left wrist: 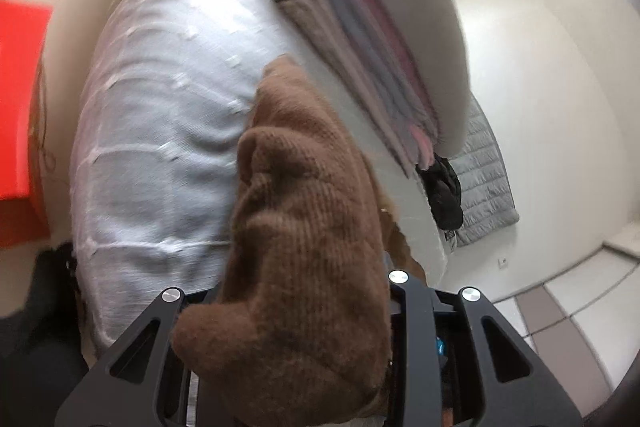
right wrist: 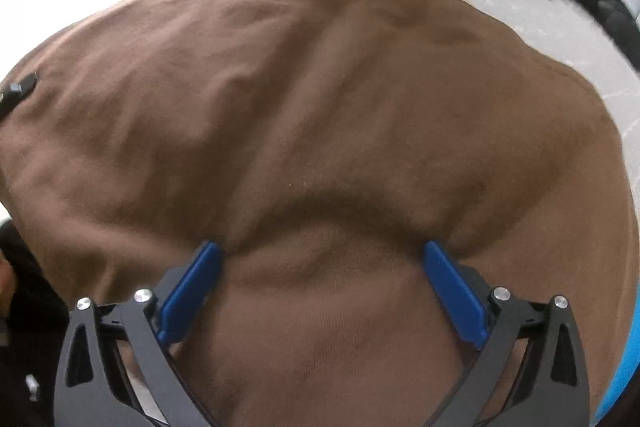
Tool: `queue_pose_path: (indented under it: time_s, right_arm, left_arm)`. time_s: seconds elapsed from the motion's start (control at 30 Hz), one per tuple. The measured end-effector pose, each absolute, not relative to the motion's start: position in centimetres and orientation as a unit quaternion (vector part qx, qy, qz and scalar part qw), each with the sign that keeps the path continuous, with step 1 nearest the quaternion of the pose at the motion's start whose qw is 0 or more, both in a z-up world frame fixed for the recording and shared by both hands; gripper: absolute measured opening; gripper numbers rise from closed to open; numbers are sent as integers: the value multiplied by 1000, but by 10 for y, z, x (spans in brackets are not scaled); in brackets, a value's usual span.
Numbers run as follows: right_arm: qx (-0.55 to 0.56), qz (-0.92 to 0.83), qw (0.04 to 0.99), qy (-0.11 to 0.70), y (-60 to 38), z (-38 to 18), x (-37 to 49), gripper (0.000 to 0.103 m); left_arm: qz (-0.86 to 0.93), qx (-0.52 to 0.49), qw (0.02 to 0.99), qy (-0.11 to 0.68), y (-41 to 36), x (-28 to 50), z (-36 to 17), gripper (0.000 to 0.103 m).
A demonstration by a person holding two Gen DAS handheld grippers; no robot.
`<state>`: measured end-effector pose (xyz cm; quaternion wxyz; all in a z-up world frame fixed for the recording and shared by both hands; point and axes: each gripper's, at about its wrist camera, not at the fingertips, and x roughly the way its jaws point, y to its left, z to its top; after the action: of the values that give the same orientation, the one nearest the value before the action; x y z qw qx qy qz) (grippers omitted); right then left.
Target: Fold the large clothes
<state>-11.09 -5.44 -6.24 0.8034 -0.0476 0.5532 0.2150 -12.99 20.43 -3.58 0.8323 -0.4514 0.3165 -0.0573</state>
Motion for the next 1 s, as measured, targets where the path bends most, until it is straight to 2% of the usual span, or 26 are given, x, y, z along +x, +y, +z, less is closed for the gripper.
queue_pose_path:
  time_s: [0.1, 0.2, 0.3, 0.43, 0.53, 0.6, 0.7, 0.77, 0.9, 1.0]
  right_arm:
    - [107, 280, 786, 541, -90, -42, -104, 98]
    - [335, 357, 718, 495, -156, -27, -96, 98]
    - [424, 363, 686, 467, -209, -28, -96, 98]
    - [540, 376, 633, 408, -279, -45, -119, 98]
    - [614, 378, 587, 367, -324, -76, -139, 98]
    - [653, 374, 562, 345, -350, -96, -148, 98]
    - [704, 367, 521, 313, -373, -134, -155, 98]
    - [713, 361, 516, 310, -382, -145, -160, 98]
    - [706, 370, 512, 320, -385, -150, -161, 98]
    - [696, 377, 515, 329, -398, -147, -158, 98]
  left_arm:
    - [-72, -413, 855, 306, 182, -125, -6, 26]
    - [-97, -348, 884, 295, 136, -115, 37, 26]
    - [-134, -271, 910, 284, 74, -108, 74, 26]
    - [-199, -175, 922, 281, -28, -104, 99, 26]
    - [-258, -110, 910, 305, -118, -100, 89, 26]
    - [-298, -74, 885, 351, -175, -90, 61, 26]
    - [-324, -33, 821, 469, -237, -67, -9, 28]
    - [-323, -3, 810, 490, -253, -69, -35, 32]
    - [-336, 79, 812, 470, -270, -89, -34, 59]
    - [-334, 119, 808, 470, -278, -99, -30, 70]
